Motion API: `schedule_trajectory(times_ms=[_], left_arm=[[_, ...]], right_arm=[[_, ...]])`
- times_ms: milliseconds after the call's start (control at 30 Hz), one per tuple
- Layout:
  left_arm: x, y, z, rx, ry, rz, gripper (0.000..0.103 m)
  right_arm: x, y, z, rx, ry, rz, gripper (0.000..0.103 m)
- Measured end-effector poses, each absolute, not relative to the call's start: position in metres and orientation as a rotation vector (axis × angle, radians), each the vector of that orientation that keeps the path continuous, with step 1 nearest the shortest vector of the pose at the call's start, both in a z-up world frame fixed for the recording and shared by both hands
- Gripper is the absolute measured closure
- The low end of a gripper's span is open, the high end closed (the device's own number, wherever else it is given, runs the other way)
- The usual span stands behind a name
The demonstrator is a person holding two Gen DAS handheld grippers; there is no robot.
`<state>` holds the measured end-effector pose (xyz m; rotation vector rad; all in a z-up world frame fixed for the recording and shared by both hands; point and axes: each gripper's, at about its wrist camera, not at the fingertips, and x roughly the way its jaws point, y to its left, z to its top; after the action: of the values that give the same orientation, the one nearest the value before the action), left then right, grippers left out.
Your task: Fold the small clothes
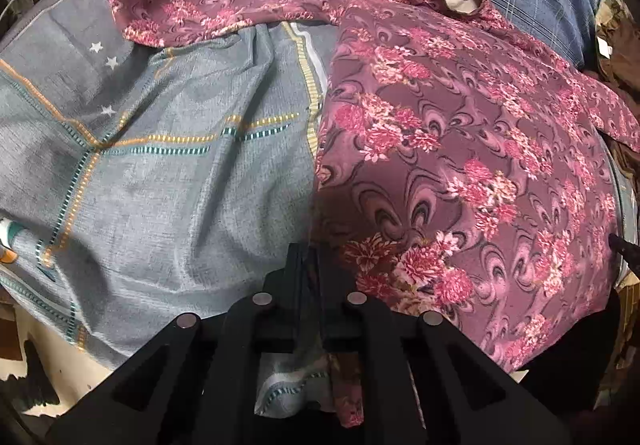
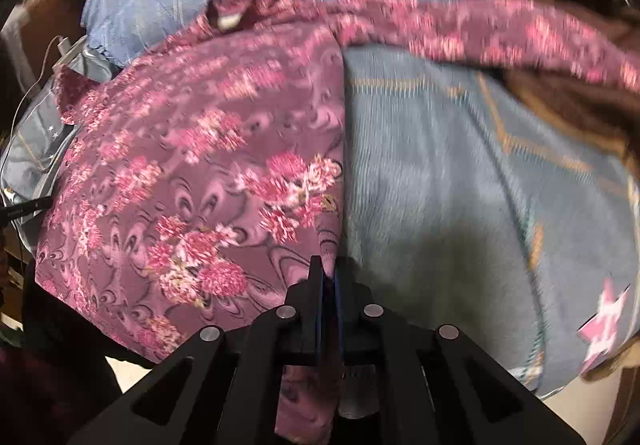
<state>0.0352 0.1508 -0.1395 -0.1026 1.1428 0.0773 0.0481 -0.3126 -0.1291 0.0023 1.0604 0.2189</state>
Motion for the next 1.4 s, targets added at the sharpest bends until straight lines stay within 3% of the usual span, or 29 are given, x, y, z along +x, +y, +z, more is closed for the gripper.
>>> schedule_trajectory(times_ms=[133, 167, 200, 267, 300, 333, 467, 567, 633, 800, 967, 1133, 1267, 1400], left_arm=[[0.036, 0.152, -0.110, -0.072, 1.091, 0.011, 0.095], [0.038, 0.154, -0.103, -0.071, 1.074, 0.002, 0.084], [0.043, 0.157, -0.095, -0.073, 1.047, -0.002, 0.066], [0.058, 0.163, -0.083, -0.093, 0.990, 0.010, 0.042], [0.067, 0.164, -0.081, -0.101, 0.976, 0.017, 0.040], [0.077, 0.165, -0.082, -0.108, 0.973, 0.026, 0.040], [0.126, 0.159, -0.102, -0.179, 1.049, 0.041, 0.040], [0.143, 0.143, -0.120, -0.151, 1.085, 0.069, 0.040], [0.148, 0.134, -0.135, -0.112, 1.111, 0.086, 0.040], [0.141, 0.134, -0.141, -0.089, 1.133, 0.085, 0.040], [0.137, 0.129, -0.112, -0.131, 1.058, 0.031, 0.040], [0.161, 0.102, -0.106, -0.148, 1.027, -0.032, 0.040], [0.183, 0.075, -0.124, -0.151, 1.084, -0.050, 0.040], [0.189, 0.061, -0.141, -0.128, 1.118, -0.041, 0.039]], right_arm=[[0.052, -0.314, -0.108, 0.020, 1.024, 0.236, 0.091], [0.057, -0.317, -0.099, 0.047, 1.003, 0.248, 0.091], [0.062, -0.322, -0.091, 0.077, 0.977, 0.256, 0.088], [0.078, -0.332, -0.074, 0.142, 0.919, 0.247, 0.073], [0.087, -0.334, -0.070, 0.162, 0.896, 0.238, 0.062], [0.102, -0.335, -0.067, 0.178, 0.876, 0.227, 0.055], [0.158, -0.320, -0.084, 0.210, 0.918, 0.220, 0.053], [0.190, -0.305, -0.106, 0.181, 0.940, 0.197, 0.063], [0.205, -0.300, -0.124, 0.143, 0.984, 0.160, 0.080], [0.201, -0.331, -0.101, 0.206, 0.921, 0.175, 0.083], [0.175, -0.463, -0.044, 0.371, 0.685, -0.138, 0.072], [0.153, -0.569, -0.024, 0.504, 0.583, -0.388, 0.061], [0.158, -0.598, -0.026, 0.517, 0.575, -0.429, 0.048], [0.171, -0.601, -0.035, 0.464, 0.615, -0.440, 0.048]])
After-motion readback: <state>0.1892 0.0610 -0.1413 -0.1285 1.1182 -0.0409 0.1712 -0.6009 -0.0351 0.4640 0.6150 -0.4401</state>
